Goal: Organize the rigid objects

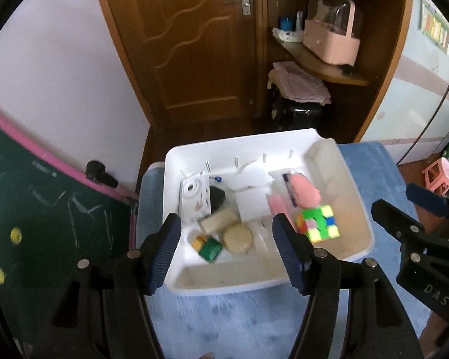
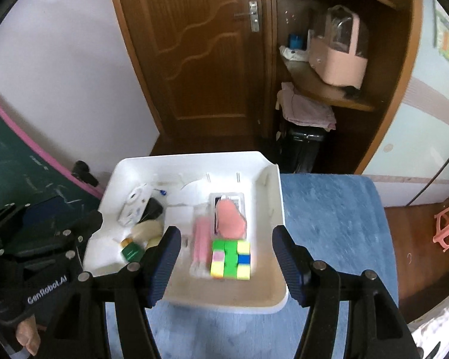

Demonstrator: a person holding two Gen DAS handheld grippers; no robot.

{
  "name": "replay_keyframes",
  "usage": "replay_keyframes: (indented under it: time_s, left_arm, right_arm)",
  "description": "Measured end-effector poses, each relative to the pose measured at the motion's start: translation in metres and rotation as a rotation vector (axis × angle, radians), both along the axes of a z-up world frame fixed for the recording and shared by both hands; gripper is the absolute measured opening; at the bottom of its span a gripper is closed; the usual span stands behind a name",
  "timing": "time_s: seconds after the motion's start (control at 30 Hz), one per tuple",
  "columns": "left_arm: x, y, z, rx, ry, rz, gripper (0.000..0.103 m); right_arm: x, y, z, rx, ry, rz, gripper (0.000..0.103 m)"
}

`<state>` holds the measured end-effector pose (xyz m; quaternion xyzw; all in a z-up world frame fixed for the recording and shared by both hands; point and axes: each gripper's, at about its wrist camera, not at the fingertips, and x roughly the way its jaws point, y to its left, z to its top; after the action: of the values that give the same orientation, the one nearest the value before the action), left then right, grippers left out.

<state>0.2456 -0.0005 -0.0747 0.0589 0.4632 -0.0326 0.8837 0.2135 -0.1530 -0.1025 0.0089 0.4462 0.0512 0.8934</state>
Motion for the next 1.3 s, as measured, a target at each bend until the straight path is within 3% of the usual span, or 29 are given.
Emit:
replay_keyframes:
  time_s: [0.07, 0.13, 0.37, 0.63, 0.97, 1.3]
  left_arm:
    - [-0.019, 0.001, 0.010, -0.015, -0.010, 0.017, 0.080]
    - [-0.049, 0.000, 0.023, -0.032, -0.032, 0.027, 0.082]
    - [-0.129, -0.006, 0.049, -0.080, -0.055, 0.035, 0.086]
    - [-0.190, -0.011, 0.059, -0.077, -0.067, 0.072, 0.086]
    - [-0.247, -0.025, 0.055, -0.109, -0.053, 0.094, 0.086]
    - [-0.271, -0.034, 0.057, -0.106, -0.074, 0.106, 0.086]
  right_arm:
    - [-0.025, -0.005, 0.011, 0.010, -0.011, -0.002, 0.064]
    - [-0.046, -0.009, 0.019, 0.008, -0.016, 0.002, 0.064]
    - [-0.136, -0.019, 0.045, -0.044, -0.059, 0.038, 0.069]
    - [-0.222, -0.029, 0.059, -0.057, -0.097, 0.052, 0.071]
    - [-0.276, -0.044, 0.064, -0.054, -0.091, -0.002, 0.071]
    - [-0.305, -0.052, 0.073, -0.053, -0.114, -0.016, 0.071]
